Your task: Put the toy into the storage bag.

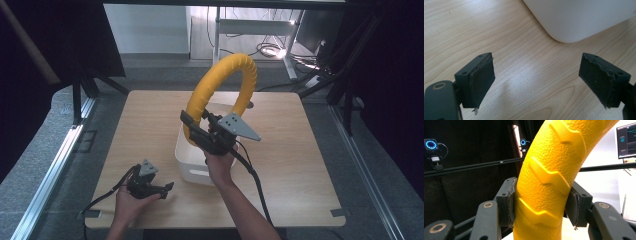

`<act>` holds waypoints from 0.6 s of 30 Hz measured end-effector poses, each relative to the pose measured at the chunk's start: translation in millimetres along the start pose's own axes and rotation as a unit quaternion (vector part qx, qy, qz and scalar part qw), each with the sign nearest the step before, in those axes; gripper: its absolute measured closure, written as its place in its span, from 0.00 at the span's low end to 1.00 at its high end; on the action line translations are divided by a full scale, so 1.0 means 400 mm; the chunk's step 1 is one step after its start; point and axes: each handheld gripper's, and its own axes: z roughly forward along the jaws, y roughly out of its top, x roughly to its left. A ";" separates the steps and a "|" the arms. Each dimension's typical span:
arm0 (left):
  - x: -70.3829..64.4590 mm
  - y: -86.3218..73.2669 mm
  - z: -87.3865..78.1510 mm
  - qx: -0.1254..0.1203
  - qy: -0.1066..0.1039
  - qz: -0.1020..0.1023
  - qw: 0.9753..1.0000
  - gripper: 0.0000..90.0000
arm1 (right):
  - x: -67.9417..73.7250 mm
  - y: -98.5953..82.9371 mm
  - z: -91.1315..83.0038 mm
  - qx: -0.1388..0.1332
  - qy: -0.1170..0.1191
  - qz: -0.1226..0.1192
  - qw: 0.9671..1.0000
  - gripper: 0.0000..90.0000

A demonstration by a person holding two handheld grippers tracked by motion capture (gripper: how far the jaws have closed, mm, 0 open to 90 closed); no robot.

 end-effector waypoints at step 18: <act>-0.001 -0.001 0.001 0.002 0.000 0.002 1.000 0.15 | 0.017 -0.062 0.016 0.011 -0.001 0.014 1.000 0.53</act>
